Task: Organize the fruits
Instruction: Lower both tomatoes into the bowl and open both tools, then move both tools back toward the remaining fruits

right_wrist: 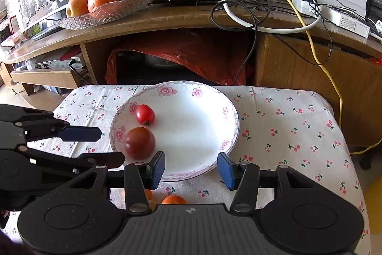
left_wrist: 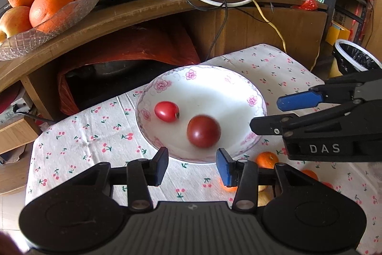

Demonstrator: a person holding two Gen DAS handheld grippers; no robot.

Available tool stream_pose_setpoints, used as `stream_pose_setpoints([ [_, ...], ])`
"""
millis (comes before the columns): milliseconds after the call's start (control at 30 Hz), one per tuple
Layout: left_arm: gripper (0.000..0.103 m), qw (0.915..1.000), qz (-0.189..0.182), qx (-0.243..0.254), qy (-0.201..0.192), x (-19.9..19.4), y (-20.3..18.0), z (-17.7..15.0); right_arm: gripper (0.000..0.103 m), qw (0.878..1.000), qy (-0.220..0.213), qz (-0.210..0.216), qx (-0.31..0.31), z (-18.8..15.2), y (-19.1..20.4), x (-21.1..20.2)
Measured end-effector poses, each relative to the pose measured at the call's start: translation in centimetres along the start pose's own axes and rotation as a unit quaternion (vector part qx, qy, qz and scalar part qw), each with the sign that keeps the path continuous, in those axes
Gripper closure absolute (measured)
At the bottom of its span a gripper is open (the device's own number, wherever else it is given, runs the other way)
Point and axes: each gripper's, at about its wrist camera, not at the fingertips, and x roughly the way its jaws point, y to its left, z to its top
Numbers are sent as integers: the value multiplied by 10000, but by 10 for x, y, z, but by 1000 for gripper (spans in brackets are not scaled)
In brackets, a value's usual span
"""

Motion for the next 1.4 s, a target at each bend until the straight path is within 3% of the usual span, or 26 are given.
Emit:
stream_pose_setpoints([
  [933, 51, 9977, -549, 286, 285, -7, -24, -15, 57, 9997, 214, 118, 33, -19, -9, -19],
  [1400, 50, 9923, -885, 657, 570, -6, -46, -34, 57, 9979, 517, 227, 326, -52, -28, -47],
])
